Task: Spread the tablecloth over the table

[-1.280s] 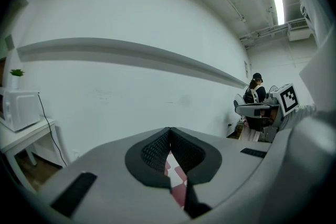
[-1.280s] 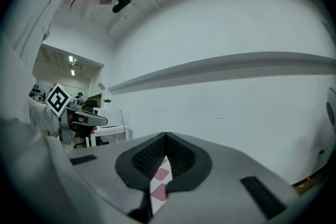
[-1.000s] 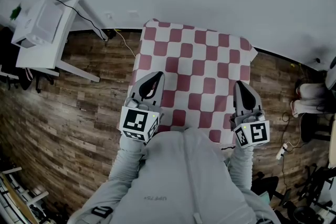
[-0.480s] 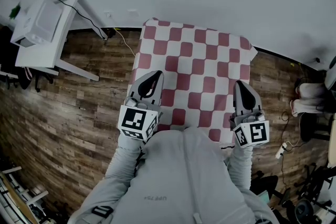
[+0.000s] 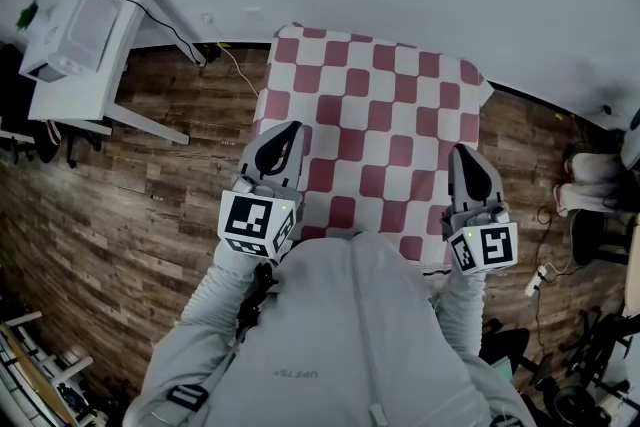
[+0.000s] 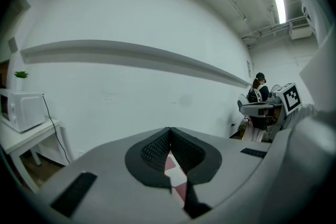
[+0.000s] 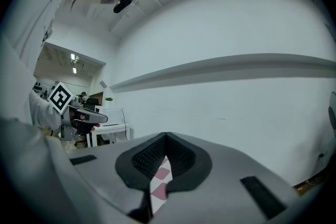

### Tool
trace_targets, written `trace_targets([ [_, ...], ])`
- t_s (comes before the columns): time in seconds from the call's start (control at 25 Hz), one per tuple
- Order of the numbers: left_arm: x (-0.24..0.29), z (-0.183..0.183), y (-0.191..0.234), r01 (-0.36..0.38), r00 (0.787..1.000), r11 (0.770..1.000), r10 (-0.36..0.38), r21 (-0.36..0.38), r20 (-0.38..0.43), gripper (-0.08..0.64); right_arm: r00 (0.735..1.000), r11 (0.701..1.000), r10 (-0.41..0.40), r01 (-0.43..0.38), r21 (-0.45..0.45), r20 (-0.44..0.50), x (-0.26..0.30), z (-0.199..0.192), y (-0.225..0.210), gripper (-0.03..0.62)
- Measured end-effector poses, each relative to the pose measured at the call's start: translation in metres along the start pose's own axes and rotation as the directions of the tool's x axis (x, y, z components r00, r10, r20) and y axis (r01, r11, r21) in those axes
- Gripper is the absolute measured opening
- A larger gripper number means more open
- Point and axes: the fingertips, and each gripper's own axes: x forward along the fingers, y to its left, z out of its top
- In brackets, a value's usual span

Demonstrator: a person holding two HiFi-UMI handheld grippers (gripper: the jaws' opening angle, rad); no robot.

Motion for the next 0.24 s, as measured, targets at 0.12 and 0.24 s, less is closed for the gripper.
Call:
trace_targets([
  [0.12, 0.0009, -0.0009, -0.0012, 0.006, 1.0, 1.0, -0.006, 0.006, -0.011, 0.023, 1.0, 1.0, 0.003, -0.003, -0.001, 0.003, 0.0011, 0.0008, 0.0006, 0.021],
  [0.24, 0.0013, 0.0008, -0.0025, 0.021, 1.0, 1.0, -0.021, 0.011, -0.011, 0.025, 1.0, 1.0, 0.006, -0.006, -0.003, 0.007, 0.0024, 0.002, 0.0018, 0.02],
])
